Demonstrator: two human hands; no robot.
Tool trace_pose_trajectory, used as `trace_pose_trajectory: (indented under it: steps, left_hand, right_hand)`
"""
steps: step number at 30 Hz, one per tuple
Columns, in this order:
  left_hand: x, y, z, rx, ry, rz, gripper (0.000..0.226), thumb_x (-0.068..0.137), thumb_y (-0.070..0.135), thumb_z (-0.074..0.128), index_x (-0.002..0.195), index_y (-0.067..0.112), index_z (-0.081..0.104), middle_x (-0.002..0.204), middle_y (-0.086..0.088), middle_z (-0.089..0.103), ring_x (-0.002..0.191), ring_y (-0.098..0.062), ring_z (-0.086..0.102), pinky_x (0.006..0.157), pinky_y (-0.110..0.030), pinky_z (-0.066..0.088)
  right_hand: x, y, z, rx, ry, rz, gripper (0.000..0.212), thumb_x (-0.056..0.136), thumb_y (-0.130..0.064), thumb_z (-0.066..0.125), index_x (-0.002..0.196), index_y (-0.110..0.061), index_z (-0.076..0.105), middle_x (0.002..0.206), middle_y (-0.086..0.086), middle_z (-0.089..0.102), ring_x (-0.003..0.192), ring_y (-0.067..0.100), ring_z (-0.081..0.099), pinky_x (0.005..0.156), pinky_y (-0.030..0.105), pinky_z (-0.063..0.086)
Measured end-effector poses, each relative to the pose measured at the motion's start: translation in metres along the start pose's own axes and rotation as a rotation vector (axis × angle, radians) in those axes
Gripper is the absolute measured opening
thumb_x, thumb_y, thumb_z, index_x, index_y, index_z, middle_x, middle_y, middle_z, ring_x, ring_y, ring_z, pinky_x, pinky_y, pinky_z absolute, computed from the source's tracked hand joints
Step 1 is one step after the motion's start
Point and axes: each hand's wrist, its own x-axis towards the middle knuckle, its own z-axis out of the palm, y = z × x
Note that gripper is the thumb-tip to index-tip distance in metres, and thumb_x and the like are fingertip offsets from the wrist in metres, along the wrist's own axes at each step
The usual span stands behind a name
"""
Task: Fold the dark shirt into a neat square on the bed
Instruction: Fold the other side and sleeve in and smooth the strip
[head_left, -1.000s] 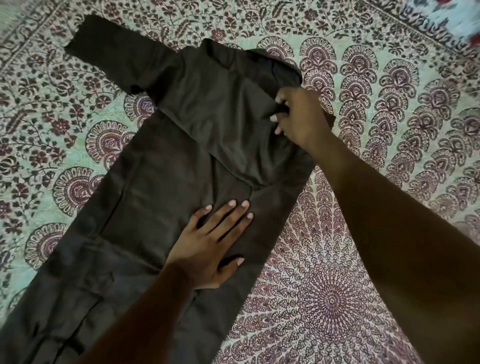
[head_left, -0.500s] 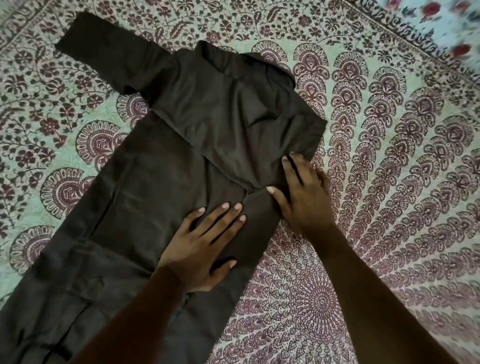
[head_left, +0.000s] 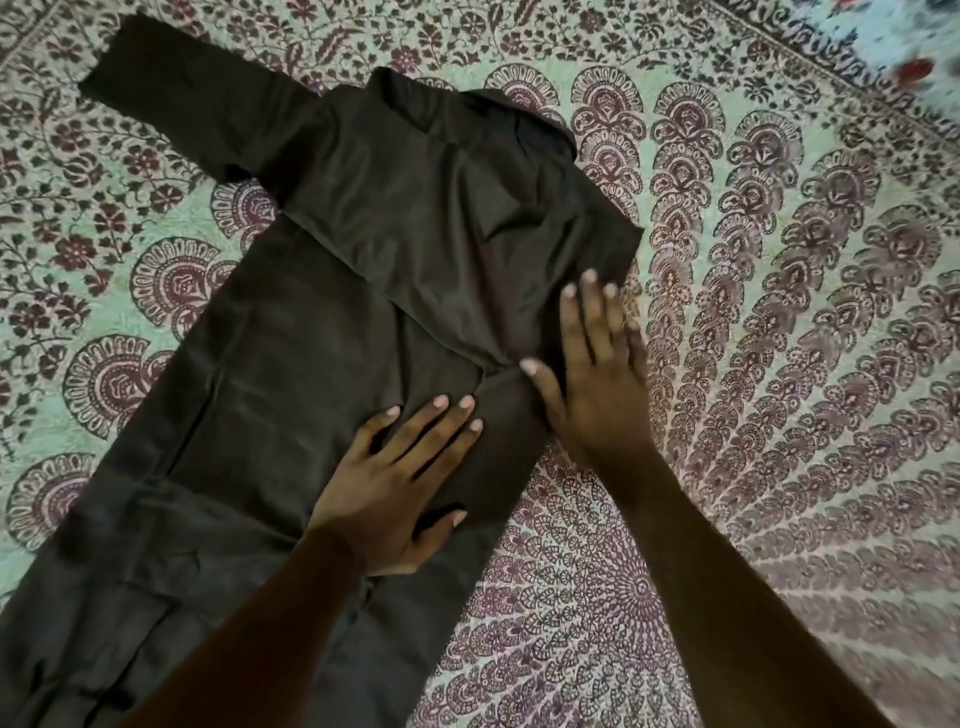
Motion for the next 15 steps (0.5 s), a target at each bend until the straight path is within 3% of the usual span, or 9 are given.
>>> trace_pose_trajectory:
  steps: [4,8,15]
  left_hand:
    - [-0.002,-0.002,0.000,0.010,-0.004,0.022,0.088,0.093,0.062,0.047,0.166,0.024,0.018,0.175,0.002,0.010,0.161,-0.018,0.014,0.124,-0.050,0.021]
    - [-0.003,-0.001,0.001,0.019,0.014,0.033,0.085,0.096,0.061,0.042,0.167,0.024,0.016,0.175,0.001,0.009,0.162,-0.017,0.011,0.126,-0.049,0.018]
    - [-0.007,-0.001,0.005,0.047,0.075,0.056,0.072,0.103,0.053,0.033,0.166,0.024,0.017,0.175,0.001,0.012,0.161,-0.018,0.013,0.125,-0.050,0.020]
  right_hand:
    - [-0.011,0.006,0.021,-0.041,0.012,0.016,0.071,0.106,-0.061,0.029,0.165,-0.021,0.022,0.174,0.004,0.013,0.161,0.024,0.010,0.125,0.053,0.019]
    - [-0.007,-0.006,0.021,0.035,0.031,0.067,0.067,0.109,-0.053,0.032,0.164,-0.015,0.023,0.174,0.011,0.010,0.160,0.035,0.007,0.126,0.054,0.019]
    - [-0.134,-0.068,0.040,0.104,-0.030,0.175,0.068,0.107,-0.053,0.032,0.164,-0.017,0.024,0.173,0.011,0.011,0.159,0.037,0.010,0.125,0.059,0.018]
